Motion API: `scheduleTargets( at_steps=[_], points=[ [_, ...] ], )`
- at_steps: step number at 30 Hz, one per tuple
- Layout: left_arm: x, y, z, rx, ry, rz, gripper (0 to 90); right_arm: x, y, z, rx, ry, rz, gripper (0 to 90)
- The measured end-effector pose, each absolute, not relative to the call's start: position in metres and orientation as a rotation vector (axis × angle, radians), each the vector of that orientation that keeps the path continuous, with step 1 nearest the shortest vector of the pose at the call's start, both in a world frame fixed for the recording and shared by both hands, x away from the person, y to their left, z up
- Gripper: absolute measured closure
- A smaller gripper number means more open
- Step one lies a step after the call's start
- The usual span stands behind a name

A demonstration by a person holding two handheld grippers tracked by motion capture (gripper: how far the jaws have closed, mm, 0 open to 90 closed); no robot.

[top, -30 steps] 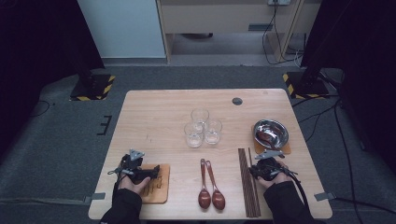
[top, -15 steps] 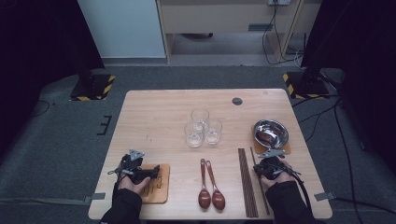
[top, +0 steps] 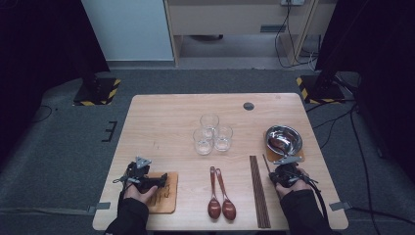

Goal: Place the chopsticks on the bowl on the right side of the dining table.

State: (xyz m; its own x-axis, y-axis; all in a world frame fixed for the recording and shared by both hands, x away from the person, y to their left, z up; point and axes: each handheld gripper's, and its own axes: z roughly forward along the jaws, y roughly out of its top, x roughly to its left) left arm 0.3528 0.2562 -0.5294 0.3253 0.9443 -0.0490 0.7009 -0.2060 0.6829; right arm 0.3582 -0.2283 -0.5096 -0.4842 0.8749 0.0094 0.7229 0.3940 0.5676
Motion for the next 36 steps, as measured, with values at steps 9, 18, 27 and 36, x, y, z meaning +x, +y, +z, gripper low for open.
scheduleTargets(
  at_steps=[9,18,27,36],
  points=[
    [0.3528,0.2562,-0.5294,1.983,1.444,0.514,0.1,0.3579,-0.2305,-0.5086,1.419,2.363,0.738,85.5],
    [0.3528,0.2562,-0.5295,1.982,1.444,0.514,0.1,0.3578,-0.2319,-0.5081,1.423,2.366,0.736,85.7],
    [0.3528,0.2562,-0.5295,1.982,1.444,0.514,0.1,0.3596,-0.2297,-0.5101,1.4,2.361,0.751,85.2],
    [0.3528,0.2562,-0.5294,1.983,1.444,0.514,0.1,0.3653,-0.2266,-0.5111,1.372,2.36,0.753,85.5]
  ],
)
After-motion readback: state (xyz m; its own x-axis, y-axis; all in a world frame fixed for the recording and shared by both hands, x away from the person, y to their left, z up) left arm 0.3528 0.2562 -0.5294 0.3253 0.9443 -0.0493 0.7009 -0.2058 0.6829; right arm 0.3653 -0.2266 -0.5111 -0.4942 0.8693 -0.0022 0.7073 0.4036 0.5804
